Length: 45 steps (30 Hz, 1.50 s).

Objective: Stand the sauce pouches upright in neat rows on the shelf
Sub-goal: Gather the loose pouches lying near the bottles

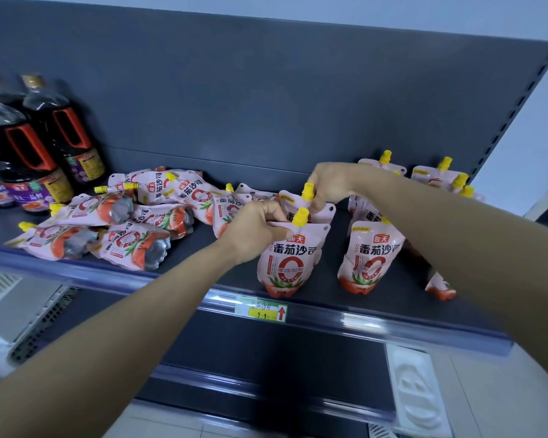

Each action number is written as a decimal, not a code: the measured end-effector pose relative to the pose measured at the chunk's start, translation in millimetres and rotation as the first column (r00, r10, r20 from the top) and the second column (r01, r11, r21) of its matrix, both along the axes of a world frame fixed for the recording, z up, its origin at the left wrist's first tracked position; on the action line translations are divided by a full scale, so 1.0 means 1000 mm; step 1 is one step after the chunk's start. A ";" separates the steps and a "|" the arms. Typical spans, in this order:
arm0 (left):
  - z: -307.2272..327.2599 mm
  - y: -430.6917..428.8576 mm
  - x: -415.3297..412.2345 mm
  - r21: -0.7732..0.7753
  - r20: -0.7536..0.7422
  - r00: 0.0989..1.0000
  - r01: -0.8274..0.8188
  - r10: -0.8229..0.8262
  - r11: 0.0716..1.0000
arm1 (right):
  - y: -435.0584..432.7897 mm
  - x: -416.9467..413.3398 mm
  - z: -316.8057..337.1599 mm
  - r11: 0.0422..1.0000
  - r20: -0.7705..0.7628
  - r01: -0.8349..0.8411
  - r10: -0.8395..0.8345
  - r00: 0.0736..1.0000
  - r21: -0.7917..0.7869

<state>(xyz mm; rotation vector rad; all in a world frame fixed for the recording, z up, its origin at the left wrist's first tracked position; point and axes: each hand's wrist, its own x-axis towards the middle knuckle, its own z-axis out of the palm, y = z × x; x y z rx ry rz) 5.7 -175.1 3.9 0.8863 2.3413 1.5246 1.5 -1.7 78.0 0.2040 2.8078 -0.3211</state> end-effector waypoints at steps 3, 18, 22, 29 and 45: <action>0.006 -0.010 0.001 0.023 0.072 0.995 0.065 -0.066 0.998 | -0.002 0.003 0.009 1.000 0.018 0.006 -0.006 1.000 -0.001; 0.039 -0.045 -0.039 0.330 -0.123 0.924 -0.305 0.361 0.893 | -0.030 -0.009 0.037 0.987 -0.373 -0.125 0.078 0.925 -0.102; 0.039 -0.041 -0.057 0.248 -0.215 0.891 -0.346 0.400 0.905 | -0.020 -0.036 0.035 0.983 -0.354 -0.178 0.150 0.923 -0.046; 0.014 -0.033 -0.103 -0.009 -0.232 0.882 -0.424 0.411 0.905 | -0.009 -0.101 0.021 0.949 -0.188 -0.304 0.314 0.931 0.081; -0.033 -0.021 -0.167 -0.650 -0.114 0.942 -0.311 0.316 0.693 | -0.020 -0.214 -0.066 0.705 0.263 -0.649 0.593 0.761 0.286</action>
